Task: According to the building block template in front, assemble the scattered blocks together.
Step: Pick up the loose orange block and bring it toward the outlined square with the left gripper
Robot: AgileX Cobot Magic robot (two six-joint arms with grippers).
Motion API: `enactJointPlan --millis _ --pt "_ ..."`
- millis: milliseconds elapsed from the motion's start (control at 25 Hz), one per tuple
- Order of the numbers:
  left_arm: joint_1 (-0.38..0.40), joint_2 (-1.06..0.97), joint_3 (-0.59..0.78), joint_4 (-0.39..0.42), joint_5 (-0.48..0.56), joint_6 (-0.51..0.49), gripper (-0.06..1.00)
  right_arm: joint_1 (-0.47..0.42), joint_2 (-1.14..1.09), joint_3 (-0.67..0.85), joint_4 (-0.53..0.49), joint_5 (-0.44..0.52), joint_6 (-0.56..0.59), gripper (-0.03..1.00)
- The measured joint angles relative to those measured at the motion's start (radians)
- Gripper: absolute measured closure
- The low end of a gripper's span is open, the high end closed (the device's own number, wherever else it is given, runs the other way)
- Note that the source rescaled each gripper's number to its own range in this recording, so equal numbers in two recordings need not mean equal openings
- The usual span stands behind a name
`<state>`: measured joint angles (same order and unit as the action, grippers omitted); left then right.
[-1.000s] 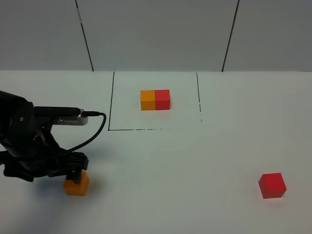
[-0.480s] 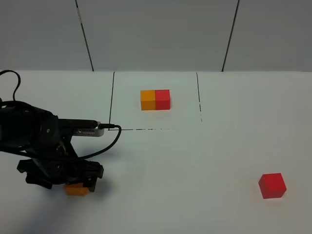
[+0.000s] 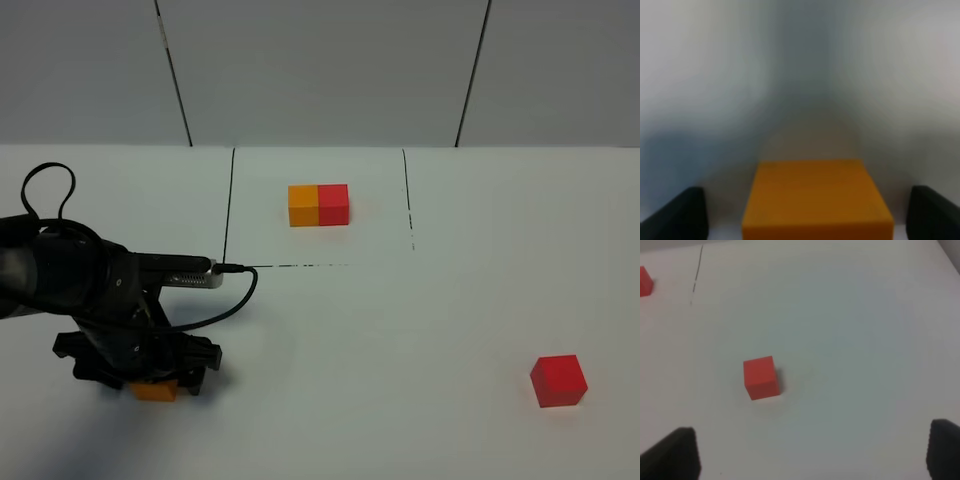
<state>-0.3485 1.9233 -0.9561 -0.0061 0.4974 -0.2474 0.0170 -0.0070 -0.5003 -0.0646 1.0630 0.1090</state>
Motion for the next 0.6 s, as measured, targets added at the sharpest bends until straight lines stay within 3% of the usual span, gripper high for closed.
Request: enactJointPlan --millis 320,600 --pt "0.000 0.012 -0.008 0.019 0.011 0.000 0.46 0.000 0.000 0.000 0.000 0.000 0.000 0.16" --pt "0.000 0.014 -0.011 0.027 -0.009 0.000 0.94 0.000 0.000 0.000 0.000 0.000 0.000 0.16"
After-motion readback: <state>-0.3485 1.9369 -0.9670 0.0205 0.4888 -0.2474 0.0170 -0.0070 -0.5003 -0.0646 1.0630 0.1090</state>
